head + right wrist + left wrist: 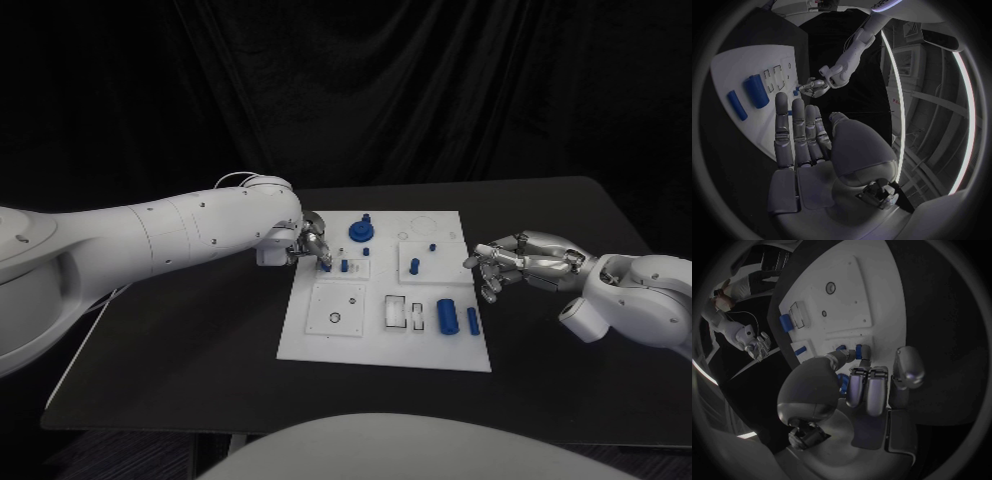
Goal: Assemble the parts on the task board
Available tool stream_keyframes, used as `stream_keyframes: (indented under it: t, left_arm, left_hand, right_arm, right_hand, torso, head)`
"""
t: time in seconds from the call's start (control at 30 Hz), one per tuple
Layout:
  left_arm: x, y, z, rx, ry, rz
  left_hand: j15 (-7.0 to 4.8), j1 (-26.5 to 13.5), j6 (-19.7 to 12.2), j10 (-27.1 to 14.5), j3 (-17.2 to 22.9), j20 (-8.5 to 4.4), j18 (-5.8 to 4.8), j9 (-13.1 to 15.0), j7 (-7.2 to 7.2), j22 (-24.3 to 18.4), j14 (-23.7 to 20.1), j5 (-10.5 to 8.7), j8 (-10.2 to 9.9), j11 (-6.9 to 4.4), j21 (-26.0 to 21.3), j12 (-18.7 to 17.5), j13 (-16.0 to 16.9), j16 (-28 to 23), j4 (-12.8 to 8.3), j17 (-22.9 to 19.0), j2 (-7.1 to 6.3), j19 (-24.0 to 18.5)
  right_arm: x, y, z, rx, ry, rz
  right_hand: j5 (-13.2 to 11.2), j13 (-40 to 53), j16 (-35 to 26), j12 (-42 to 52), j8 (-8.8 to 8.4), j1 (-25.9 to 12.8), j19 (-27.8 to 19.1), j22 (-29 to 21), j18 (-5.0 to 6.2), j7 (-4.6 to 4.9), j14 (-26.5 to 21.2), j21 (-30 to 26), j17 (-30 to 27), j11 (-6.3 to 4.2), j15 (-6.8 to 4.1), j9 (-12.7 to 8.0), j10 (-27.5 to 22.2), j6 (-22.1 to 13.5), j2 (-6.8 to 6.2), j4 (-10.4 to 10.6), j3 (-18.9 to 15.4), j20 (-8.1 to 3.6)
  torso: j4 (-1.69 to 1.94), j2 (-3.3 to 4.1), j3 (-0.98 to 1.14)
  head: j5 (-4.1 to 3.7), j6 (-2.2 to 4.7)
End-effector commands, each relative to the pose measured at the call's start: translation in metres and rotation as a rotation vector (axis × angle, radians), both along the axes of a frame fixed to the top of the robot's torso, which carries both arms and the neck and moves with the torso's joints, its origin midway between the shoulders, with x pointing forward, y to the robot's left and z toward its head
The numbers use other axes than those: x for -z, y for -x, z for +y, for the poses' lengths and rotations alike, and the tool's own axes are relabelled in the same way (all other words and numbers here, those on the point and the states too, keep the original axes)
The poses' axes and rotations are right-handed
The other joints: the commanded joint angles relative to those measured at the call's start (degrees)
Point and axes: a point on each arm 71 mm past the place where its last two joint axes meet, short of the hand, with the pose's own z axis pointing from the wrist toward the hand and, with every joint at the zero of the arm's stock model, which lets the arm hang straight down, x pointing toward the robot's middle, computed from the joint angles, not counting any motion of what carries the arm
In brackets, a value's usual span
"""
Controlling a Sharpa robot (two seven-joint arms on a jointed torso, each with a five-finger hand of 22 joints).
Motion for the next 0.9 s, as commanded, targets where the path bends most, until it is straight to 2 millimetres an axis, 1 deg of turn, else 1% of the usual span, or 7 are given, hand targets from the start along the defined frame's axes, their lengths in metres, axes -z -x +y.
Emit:
stream_keyframes:
  t: [0.03,0.33,0.6,0.77,0.83,0.87,0.9]
  left_arm:
    - [0.0055,0.0029,-0.0036,0.008,0.017,0.003]
    - [0.0069,0.0035,-0.0045,0.009,0.017,0.006]
    - [0.0103,0.0081,-0.0064,0.024,0.007,0.034]
    - [0.0128,0.0098,-0.0036,0.019,-0.011,0.051]
    - [0.0135,0.01,-0.0022,0.015,-0.016,0.054]
    - [0.0138,0.0101,-0.0015,0.013,-0.018,0.054]
    - [0.014,0.0101,-0.0012,0.012,-0.018,0.054]
  left_hand:
    - [-0.14,0.04,0.35,3.25,1.91,0.01,-0.71,0.0,-0.87,7.9,6.05,0.31,0.02,0.0,-0.4,-0.37,13.02,-0.06,-1.36,15.1,0.57,-0.56]
    - [-0.13,-0.01,0.31,3.15,2.03,0.01,-0.67,-0.03,-0.84,7.84,6.05,0.38,-0.02,0.02,-0.58,-0.47,12.96,-0.06,-1.32,15.1,0.72,-0.68]
    - [-0.1,-0.14,0.26,3.05,2.0,0.03,-0.62,-0.04,-0.8,7.75,6.05,0.16,-0.05,0.06,-0.86,-0.58,12.88,-0.06,-1.33,15.1,0.66,-0.85]
    - [-0.06,-0.26,0.19,2.89,1.94,0.06,-0.57,-0.04,-0.8,7.66,6.05,-0.29,-0.08,0.09,-1.12,-0.73,12.79,-0.06,-1.55,15.1,0.43,-1.04]
    - [-0.01,-0.53,-0.07,2.73,1.83,0.12,-0.48,-0.18,-0.75,7.51,6.05,-1.28,-0.29,0.16,-1.58,-0.89,12.68,-0.06,-1.65,15.1,0.38,-1.36]
    - [0.05,-0.87,-0.13,2.65,1.6,0.18,-0.47,-0.33,-0.74,7.48,6.05,-2.73,-0.46,0.18,-1.68,-0.97,12.63,-0.06,-1.58,15.1,0.5,-1.47]
    - [0.07,-1.09,-0.14,2.63,1.4,0.21,-0.46,-0.41,-0.77,7.47,6.05,-3.77,-0.54,0.2,-1.71,-0.99,12.62,-0.06,-1.49,15.1,0.57,-1.51]
  right_arm:
    - [0.0018,0.0017,-0.0001,-0.009,0.006,0.016]
    - [0.0019,0.002,-0.0004,-0.01,0.008,0.019]
    - [0.0022,0.0021,-0.0002,-0.013,0.009,0.023]
    - [0.0025,0.002,-0.0004,-0.013,0.012,0.025]
    - [0.0025,0.002,-0.0004,-0.013,0.012,0.026]
    - [0.0026,0.002,-0.0004,-0.014,0.013,0.027]
    - [0.0026,0.002,-0.0003,-0.014,0.013,0.027]
  right_hand:
    - [-0.29,-0.1,0.18,0.22,0.18,-0.14,-0.45,0.07,0.92,-0.1,-0.46,0.13,-0.06,-0.05,0.05,0.1,-0.54,-0.43,0.25,0.04,-0.25,-0.05]
    - [-0.31,-0.12,0.28,0.33,0.37,-0.15,-0.53,0.14,0.93,-0.1,-0.55,0.13,-0.14,-0.05,0.06,0.1,-0.64,-0.57,0.28,0.03,-0.33,-0.02]
    - [-0.3,-0.12,0.3,0.35,0.4,-0.14,-0.54,0.16,0.94,-0.11,-0.57,0.13,-0.16,-0.05,0.06,0.1,-0.66,-0.6,0.29,0.02,-0.33,-0.02]
    - [-0.3,-0.12,0.3,0.35,0.4,-0.14,-0.54,0.16,0.94,-0.11,-0.57,0.13,-0.16,-0.05,0.06,0.1,-0.66,-0.6,0.29,0.02,-0.33,-0.02]
    - [-0.3,-0.12,0.3,0.35,0.4,-0.14,-0.54,0.16,0.94,-0.11,-0.57,0.13,-0.16,-0.05,0.06,0.1,-0.66,-0.6,0.29,0.02,-0.33,-0.02]
    - [-0.3,-0.12,0.3,0.35,0.4,-0.14,-0.54,0.16,0.94,-0.11,-0.57,0.13,-0.16,-0.05,0.06,0.1,-0.66,-0.6,0.29,0.02,-0.33,-0.02]
    - [-0.3,-0.12,0.3,0.35,0.4,-0.14,-0.54,0.16,0.94,-0.11,-0.57,0.13,-0.16,-0.05,0.06,0.1,-0.66,-0.6,0.29,0.02,-0.33,-0.02]
  torso:
    - [-0.03,0.01,0.01]
    - [-0.04,0.0,0.0]
    - [-0.03,-0.03,0.01]
    - [-0.04,-0.03,0.02]
    - [-0.05,-0.04,0.0]
    - [-0.06,-0.05,0.0]
    - [-0.06,-0.04,0.0]
  head:
    - [0.06,0.0]
    - [0.06,0.0]
    - [0.05,0.0]
    - [0.1,0.0]
    - [0.13,0.0]
    - [0.13,0.0]
    - [0.14,0.0]
